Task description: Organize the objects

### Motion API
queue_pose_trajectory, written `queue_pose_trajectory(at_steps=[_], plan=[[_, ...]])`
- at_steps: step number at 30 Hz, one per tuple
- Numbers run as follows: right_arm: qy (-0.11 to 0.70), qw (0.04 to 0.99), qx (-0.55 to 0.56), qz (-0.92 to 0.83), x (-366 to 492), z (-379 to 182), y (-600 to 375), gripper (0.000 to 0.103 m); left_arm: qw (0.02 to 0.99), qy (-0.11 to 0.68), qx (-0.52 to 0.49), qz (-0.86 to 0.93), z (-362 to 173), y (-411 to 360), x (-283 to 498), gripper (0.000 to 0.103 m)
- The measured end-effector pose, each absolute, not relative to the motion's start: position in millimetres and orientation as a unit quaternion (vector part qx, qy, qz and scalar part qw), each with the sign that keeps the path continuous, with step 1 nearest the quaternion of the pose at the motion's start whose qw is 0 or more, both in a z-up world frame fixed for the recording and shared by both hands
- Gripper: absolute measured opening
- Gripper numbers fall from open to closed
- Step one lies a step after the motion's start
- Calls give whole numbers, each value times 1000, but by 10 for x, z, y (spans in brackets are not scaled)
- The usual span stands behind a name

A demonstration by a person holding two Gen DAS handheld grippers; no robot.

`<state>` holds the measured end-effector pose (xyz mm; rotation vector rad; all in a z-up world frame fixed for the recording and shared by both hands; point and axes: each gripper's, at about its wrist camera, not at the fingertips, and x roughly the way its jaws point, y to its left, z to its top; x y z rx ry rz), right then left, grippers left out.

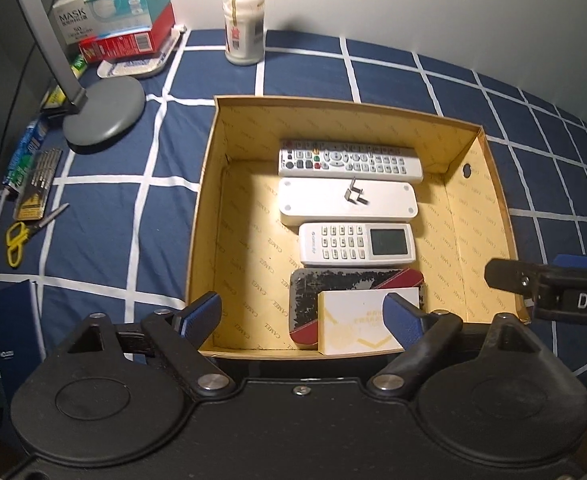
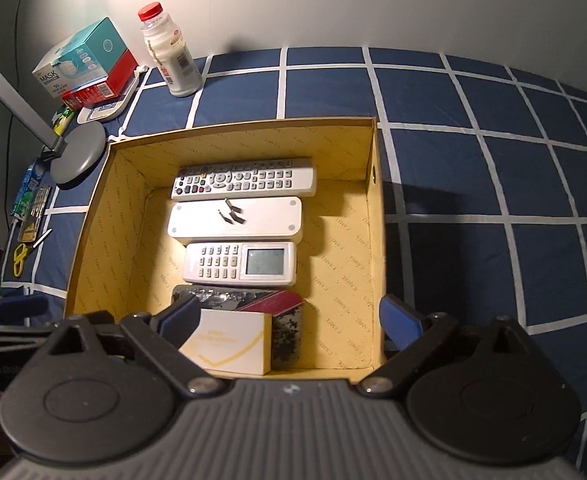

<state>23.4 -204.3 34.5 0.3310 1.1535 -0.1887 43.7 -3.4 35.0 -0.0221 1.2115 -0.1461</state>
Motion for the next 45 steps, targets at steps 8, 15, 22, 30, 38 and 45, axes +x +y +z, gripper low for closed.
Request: queue_pose_trajectory(at_steps=[8,15,22,30,38,45], plan=[[539,824,153,-88,170,396,-2043,103,827,559,2,-59,422,-26,396,98],[542,821,156,-87,149,365,-2078,103,827,560,13,-53,407,-47,377,103],[551,813,172,-82,134,272,-2120,103,825,563,17,-48,387,-55,382,103],[556,808,176,-85,121,230,-2140,103,823,565,24,-47,357,-68,393,103],[557,807,175,-85,134,226,-2139,103,821,568,27,-44,344,-35,386,103],[557,807,177,-86,126,230,-2138,103,820,570,23,-47,354,-11,384,103]])
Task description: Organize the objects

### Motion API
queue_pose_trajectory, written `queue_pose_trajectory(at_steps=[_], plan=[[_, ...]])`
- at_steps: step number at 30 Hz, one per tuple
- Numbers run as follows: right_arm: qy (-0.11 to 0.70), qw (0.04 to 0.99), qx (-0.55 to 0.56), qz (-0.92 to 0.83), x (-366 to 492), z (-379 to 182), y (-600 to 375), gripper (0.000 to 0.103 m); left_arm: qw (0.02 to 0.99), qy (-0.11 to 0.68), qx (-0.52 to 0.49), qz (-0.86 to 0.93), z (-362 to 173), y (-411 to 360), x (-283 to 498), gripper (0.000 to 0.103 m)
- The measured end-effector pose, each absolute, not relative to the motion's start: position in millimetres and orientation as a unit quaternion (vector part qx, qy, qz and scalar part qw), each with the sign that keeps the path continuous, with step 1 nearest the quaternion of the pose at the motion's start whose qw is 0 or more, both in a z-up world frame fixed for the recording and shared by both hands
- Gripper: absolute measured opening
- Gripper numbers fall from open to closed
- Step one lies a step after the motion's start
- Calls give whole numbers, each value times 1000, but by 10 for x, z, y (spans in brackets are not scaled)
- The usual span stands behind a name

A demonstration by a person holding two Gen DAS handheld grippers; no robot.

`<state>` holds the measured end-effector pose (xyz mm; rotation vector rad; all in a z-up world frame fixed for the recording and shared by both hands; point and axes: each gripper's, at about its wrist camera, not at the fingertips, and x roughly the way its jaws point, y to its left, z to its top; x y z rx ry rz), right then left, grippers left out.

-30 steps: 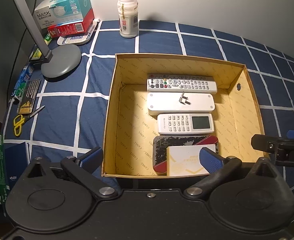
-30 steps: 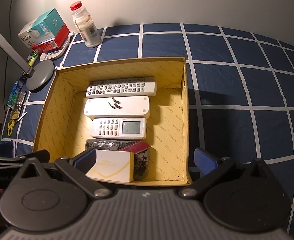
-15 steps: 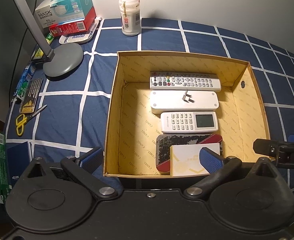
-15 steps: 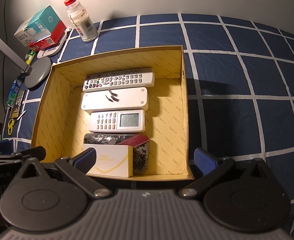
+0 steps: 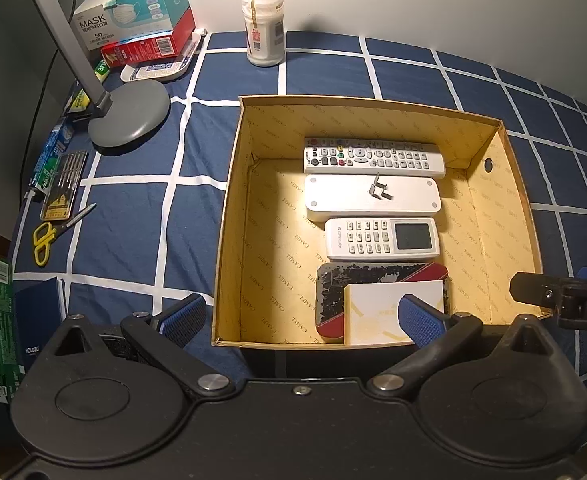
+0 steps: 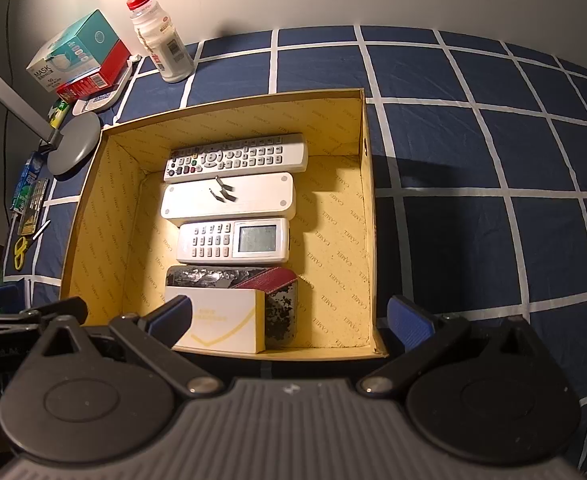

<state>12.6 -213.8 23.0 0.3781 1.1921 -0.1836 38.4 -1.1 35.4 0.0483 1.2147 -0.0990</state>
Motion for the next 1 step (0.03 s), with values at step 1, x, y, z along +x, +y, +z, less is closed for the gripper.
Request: queue_pose_trajectory(at_steps=[1], plan=[[557,807,178,-87,125,232,-2138,103,820,570,23,-47,354,-11,384,103]])
